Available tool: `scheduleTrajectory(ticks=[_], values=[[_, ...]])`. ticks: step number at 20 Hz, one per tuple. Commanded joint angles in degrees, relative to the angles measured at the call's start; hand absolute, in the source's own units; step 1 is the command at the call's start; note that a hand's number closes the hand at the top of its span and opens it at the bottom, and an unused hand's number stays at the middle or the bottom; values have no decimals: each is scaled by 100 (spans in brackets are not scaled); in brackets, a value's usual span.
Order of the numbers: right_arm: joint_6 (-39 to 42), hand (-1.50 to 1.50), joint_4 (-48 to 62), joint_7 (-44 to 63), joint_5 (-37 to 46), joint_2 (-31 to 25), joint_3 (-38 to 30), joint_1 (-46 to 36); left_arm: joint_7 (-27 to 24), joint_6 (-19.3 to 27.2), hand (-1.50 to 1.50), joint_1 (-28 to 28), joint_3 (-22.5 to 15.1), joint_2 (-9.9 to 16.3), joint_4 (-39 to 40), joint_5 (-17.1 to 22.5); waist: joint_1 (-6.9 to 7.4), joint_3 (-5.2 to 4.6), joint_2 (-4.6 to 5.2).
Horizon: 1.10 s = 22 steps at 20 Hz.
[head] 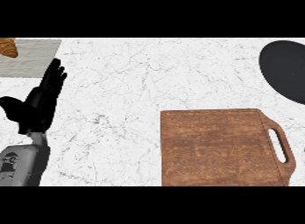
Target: Pick the cupcake from the cutting board and place it in the pan
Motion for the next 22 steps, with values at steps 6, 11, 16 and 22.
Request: scheduleTrajectory(ticks=[6, 11, 16, 22], values=[[-693, 150, 1255, -1134, -446, -582, -589, 250, -109, -96, 0, -204, -24, -22, 147, 24, 152, 22, 83], [140, -150, 1583, -1458, -1387, -538, -1339, 123, 26, -42, 0, -223, -15, -22, 56, 18, 204, 51, 102], [1071, -150, 1783, -2171, -1921, -746, -1752, 206, 23, 124, 0, -316, -4, -75, 111, -88, 141, 48, 105], [344, -150, 1554, -3008, -2226, -418, -2021, 319, -9, 95, 0, -244, -164, -259, 83, -78, 163, 35, 66]])
